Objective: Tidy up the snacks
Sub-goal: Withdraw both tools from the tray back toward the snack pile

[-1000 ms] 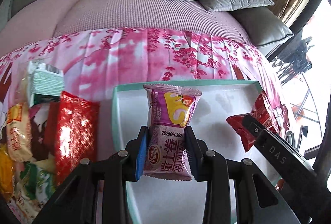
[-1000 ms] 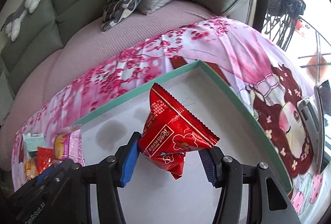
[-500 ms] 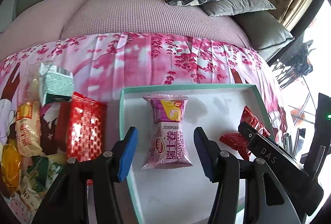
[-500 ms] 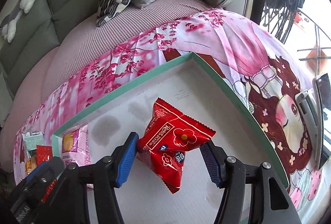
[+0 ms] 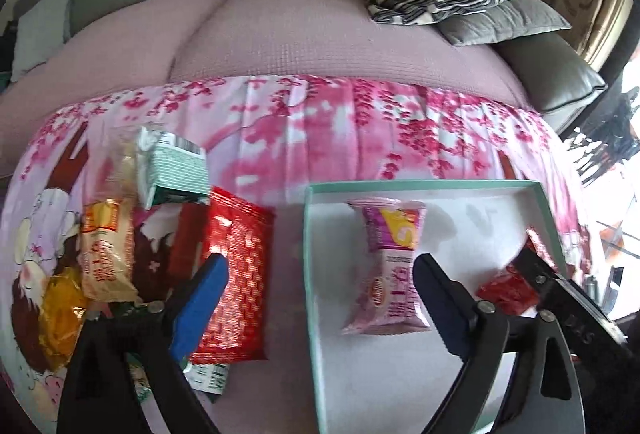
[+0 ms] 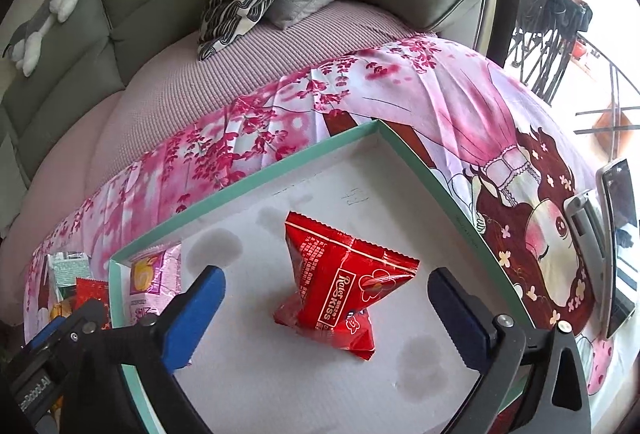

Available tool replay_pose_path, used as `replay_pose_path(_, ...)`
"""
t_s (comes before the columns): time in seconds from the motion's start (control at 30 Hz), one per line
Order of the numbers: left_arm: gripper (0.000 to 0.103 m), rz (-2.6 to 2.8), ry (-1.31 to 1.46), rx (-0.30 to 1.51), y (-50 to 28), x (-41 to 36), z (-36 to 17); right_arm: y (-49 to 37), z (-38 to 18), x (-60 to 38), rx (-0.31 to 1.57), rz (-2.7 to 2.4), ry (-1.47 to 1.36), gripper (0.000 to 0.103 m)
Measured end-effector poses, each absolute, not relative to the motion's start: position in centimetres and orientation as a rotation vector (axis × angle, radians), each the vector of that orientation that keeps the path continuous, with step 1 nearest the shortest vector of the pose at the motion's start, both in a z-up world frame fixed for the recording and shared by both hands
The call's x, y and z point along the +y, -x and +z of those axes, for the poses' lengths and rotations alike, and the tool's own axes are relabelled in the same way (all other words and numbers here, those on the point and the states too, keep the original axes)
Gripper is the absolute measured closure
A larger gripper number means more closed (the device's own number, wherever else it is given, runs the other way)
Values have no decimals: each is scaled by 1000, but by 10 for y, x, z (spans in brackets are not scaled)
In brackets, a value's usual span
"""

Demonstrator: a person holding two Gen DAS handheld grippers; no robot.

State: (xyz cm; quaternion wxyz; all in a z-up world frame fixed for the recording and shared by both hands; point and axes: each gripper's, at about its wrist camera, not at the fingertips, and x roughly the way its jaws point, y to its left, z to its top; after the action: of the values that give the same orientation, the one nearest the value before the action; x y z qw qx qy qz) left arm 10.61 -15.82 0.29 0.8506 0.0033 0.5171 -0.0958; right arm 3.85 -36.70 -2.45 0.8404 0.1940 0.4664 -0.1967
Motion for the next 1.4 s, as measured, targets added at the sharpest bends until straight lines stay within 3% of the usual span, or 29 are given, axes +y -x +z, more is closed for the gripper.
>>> replay_pose_path(0.9, 9, -21, -44, 1056, -60, -80, 10, -9, -10, -326, 966, -275, -464, 0)
replay_pose_path(1.4, 9, 9, 44, 1075, -25, -28, 7, 12, 4, -272, 941, -217, -350, 1)
